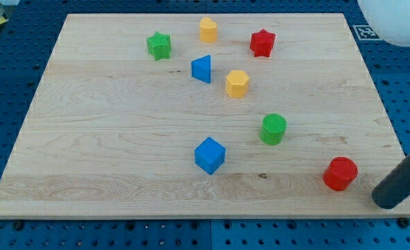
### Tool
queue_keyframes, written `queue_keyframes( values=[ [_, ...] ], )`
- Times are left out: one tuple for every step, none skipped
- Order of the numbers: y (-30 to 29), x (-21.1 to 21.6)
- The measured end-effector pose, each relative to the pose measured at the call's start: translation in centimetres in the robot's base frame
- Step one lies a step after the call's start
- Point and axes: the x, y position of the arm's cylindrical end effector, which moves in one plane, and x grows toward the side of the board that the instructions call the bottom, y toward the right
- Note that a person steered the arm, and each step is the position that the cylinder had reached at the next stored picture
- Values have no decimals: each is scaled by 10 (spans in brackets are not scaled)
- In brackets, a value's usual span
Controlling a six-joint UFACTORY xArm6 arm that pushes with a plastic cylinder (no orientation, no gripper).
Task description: Keep the red circle to the left of the blue cube
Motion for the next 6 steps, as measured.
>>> queue_keyframes(
  values=[
    [-2, 0],
    [9, -13],
    [23, -34],
    [25, -44],
    [14, -43],
    [-7, -39]
  ],
)
